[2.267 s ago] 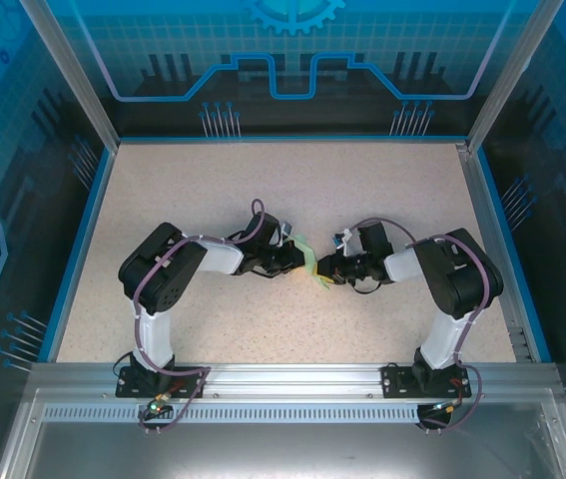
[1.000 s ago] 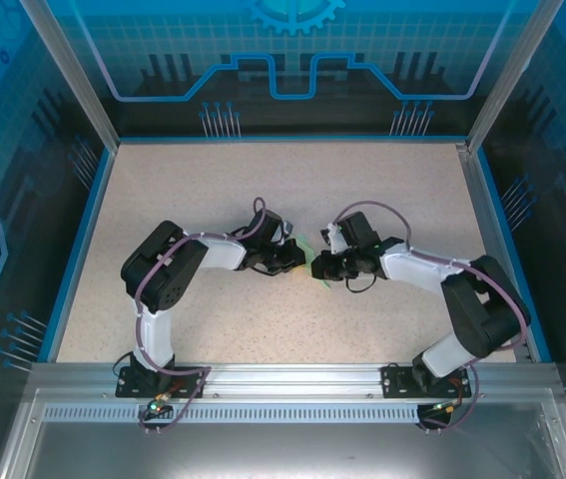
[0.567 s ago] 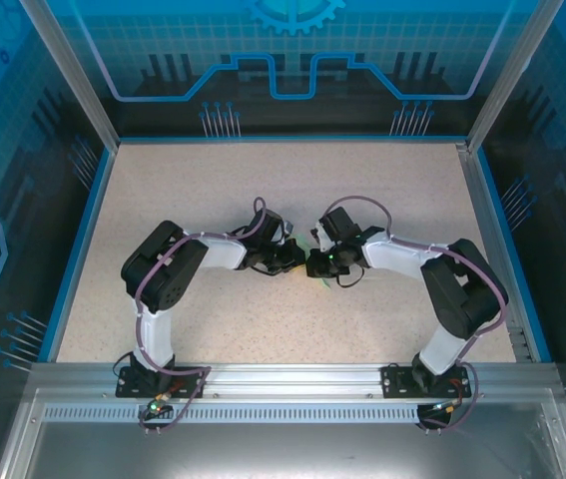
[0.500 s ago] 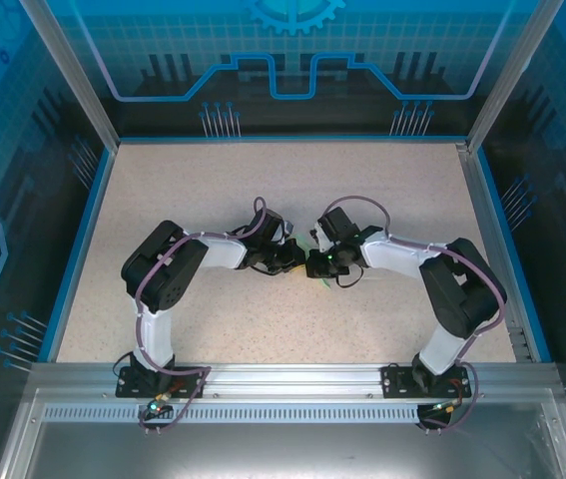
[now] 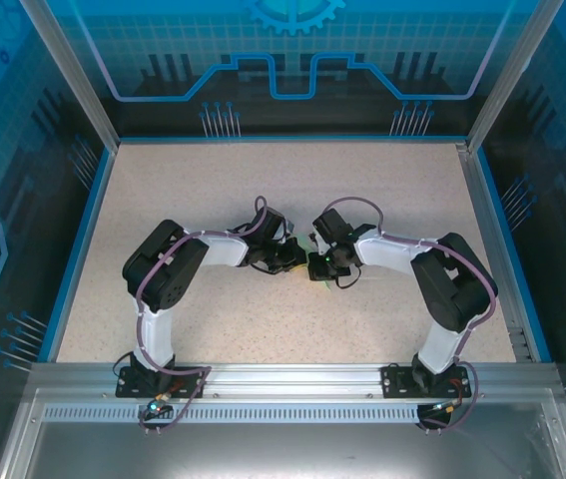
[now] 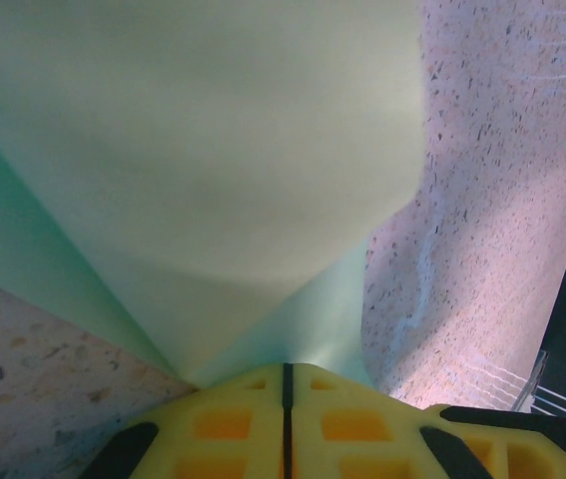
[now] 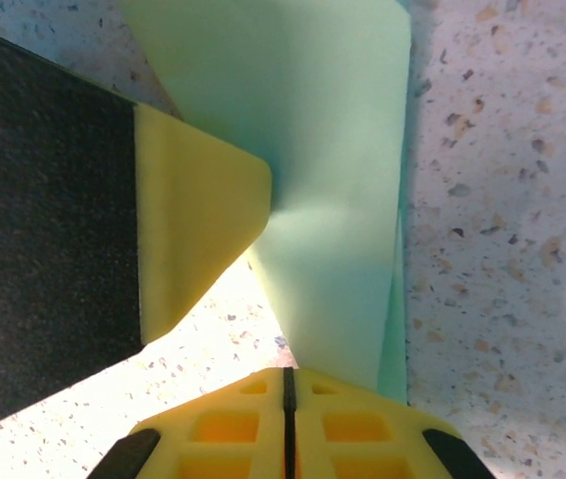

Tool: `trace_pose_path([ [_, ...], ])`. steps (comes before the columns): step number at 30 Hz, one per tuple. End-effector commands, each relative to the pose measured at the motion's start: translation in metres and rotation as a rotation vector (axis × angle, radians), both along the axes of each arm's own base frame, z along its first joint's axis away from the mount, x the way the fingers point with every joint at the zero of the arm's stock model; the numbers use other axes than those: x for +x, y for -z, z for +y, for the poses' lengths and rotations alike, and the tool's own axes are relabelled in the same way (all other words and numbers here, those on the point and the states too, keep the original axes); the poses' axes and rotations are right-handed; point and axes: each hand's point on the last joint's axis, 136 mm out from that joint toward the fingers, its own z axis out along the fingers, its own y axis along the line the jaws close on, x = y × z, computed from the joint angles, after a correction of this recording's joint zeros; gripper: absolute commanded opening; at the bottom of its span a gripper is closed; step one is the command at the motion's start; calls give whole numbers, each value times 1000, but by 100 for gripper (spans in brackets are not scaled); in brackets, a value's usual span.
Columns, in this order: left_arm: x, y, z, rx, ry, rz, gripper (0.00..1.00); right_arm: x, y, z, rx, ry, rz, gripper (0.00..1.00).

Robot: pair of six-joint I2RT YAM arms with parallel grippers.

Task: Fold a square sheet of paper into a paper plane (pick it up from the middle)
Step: Fold the wing for the fifth time at the center of the table.

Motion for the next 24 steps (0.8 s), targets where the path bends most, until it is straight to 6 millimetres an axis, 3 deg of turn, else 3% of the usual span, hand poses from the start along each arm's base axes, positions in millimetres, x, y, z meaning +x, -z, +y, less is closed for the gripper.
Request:
trace_pose_path([
  [1, -9, 33, 18, 122, -31, 72, 11, -9, 6, -8, -57, -11, 26, 8],
  [24, -10, 37, 21, 151, -35, 78, 11, -27, 17, -40, -74, 26, 72, 7],
])
